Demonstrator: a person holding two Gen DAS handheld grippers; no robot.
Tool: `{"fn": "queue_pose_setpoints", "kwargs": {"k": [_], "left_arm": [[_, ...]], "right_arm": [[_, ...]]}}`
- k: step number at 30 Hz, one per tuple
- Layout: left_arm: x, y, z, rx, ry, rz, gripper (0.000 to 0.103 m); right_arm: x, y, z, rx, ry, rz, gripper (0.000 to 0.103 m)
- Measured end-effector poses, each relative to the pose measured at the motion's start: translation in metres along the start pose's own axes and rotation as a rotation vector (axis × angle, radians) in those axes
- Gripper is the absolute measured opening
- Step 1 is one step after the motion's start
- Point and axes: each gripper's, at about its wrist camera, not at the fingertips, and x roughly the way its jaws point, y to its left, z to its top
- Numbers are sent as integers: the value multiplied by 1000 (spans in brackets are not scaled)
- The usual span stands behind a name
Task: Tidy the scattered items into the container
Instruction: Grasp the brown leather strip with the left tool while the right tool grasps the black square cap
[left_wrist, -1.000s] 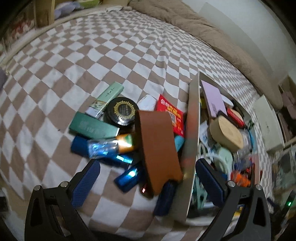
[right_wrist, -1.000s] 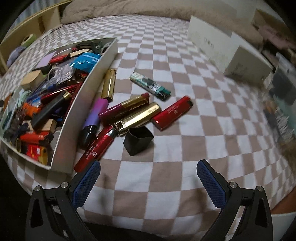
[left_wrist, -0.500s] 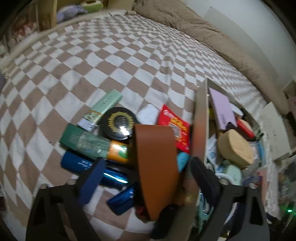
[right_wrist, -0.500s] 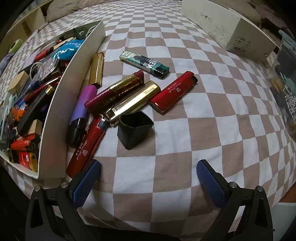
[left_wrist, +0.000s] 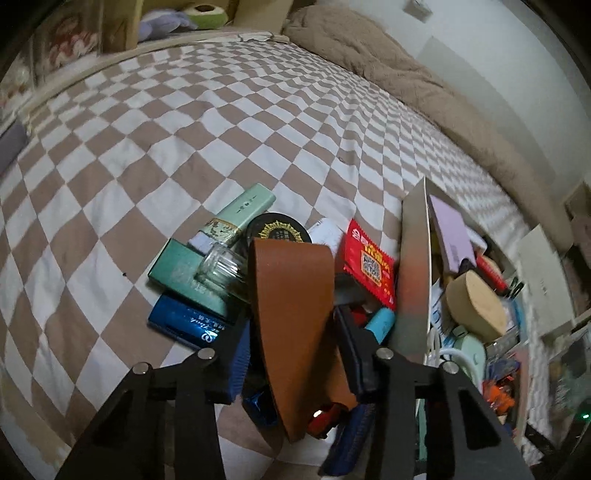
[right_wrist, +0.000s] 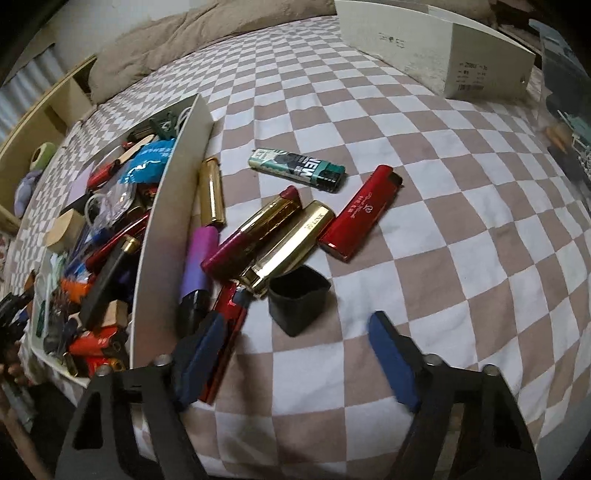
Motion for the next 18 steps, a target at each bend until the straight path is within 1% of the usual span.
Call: {"fn": "queue_pose_setpoints", "kwargs": {"k": [2, 3, 5, 7, 10, 11, 13, 18], "left_arm": [[-2, 2, 0, -10, -1, -13, 42], [-3, 1, -1, -12, -1, -17, 42], [-3, 1, -1, -16, -1, -27, 42], [-3, 2, -1, -22, 1, -38, 41], [-4, 4, -1, -32, 2, -59, 41], [-4, 4, -1, -36, 4, -72, 41], [-4, 5, 0, -43, 2, -95, 41], [-10, 7, 1, -49, -22, -133, 41]], "right_arm": [[-4, -2, 3, 9, -9, 7, 65], [-1, -12, 8, 14, -12, 15, 60], [1, -19, 8, 26, -1, 14, 58], [1, -21, 7, 33, 1, 5, 53], [1, -24, 10, 35, 2, -7, 41], [-1, -25, 8, 41, 3, -2, 33], [-2, -24, 9, 48, -5, 10, 32], [-11, -14, 7, 71, -41, 81, 32]]}}
